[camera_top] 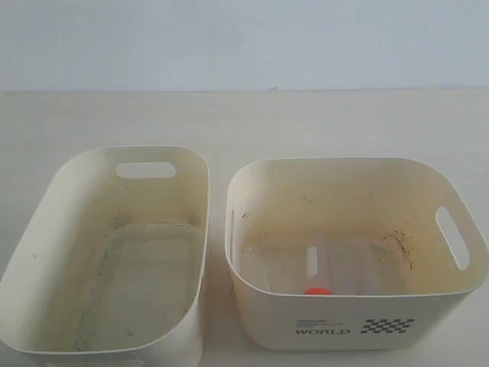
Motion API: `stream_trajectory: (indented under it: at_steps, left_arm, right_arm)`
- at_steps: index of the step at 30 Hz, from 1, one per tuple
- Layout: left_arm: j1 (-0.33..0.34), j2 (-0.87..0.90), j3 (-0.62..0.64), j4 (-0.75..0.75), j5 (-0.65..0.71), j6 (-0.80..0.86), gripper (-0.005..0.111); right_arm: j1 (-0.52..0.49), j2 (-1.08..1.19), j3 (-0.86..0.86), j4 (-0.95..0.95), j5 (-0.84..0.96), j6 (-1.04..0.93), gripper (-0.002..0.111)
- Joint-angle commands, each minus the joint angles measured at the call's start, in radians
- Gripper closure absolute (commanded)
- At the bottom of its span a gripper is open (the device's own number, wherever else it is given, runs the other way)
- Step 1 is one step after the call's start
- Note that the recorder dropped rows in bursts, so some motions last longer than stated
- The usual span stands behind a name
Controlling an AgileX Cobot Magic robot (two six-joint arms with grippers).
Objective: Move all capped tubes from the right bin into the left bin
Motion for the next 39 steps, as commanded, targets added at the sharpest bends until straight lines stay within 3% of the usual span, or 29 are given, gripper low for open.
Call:
stream_trajectory:
  at_steps: [1,4,11,13,14,16,17,19,20,22,25,28,32,34,37,39]
  left_arm:
    - [0.000,0.000,-0.004,-0.006,-0.006,-0.010,0.102]
    - [0.000,0.000,-0.004,-0.006,-0.006,-0.010,0.102]
    - [0.000,0.000,-0.004,-0.006,-0.006,-0.010,0.102]
    - [0.000,0.000,-0.004,-0.006,-0.006,-0.010,0.102]
    - [0.000,0.000,-0.004,-0.006,-0.006,-0.010,0.102]
    - [0.000,0.000,-0.004,-0.006,-0.006,-0.010,0.102]
    - [0.000,0.000,-0.004,-0.006,-0.006,-0.010,0.102]
    - [0.000,0.000,-0.004,-0.006,-0.006,-0.010,0.102]
    - [0.000,0.000,-0.004,-0.006,-0.006,-0.010,0.102]
    - [0.000,0.000,-0.004,-0.006,-0.006,-0.010,0.102]
    - [0.000,0.000,-0.004,-0.006,-0.006,-0.010,0.102]
    - [0.000,0.000,-0.004,-0.006,-0.006,-0.010,0.102]
    - [0.000,0.000,-0.004,-0.006,-0.006,-0.010,0.102]
    - [0.000,0.000,-0.004,-0.006,-0.006,-0.010,0.102]
    - [0.000,0.000,-0.004,-0.006,-0.006,-0.010,0.102]
    - [0.000,0.000,-0.004,-0.006,-0.006,-0.010,0.102]
  right_arm:
    - [-0.002,-0.004,0.000,-0.055,-0.102,-0.118,0.106]
    - [-0.002,-0.004,0.000,-0.061,-0.263,-0.226,0.106]
    - [-0.002,-0.004,0.000,-0.061,-0.594,-0.225,0.106]
    - [-0.002,-0.004,0.000,-0.061,-0.741,-0.153,0.106]
    - [-0.002,-0.004,0.000,-0.056,-0.914,-0.096,0.106]
    - [-0.002,-0.004,-0.044,0.010,-1.012,-0.096,0.106]
    - [-0.002,0.002,-0.097,0.046,-0.957,-0.096,0.106]
    - [-0.002,0.095,-0.288,0.083,-0.628,-0.101,0.106]
    - [-0.002,0.205,-0.441,0.086,-0.270,-0.101,0.106]
    - [-0.002,0.385,-0.611,0.101,0.190,-0.101,0.106]
    - [-0.002,0.603,-0.729,0.185,0.522,-0.029,0.106]
    - [-0.002,0.732,-0.733,0.212,0.502,-0.083,0.106]
    - [0.000,0.871,-0.735,0.569,0.476,-0.412,0.104]
    - [0.020,0.926,-0.737,0.717,0.469,-0.533,0.094]
    - [0.107,0.979,-0.753,0.752,0.405,-0.544,0.073]
    - [0.181,1.010,-0.768,0.742,0.374,-0.508,0.072]
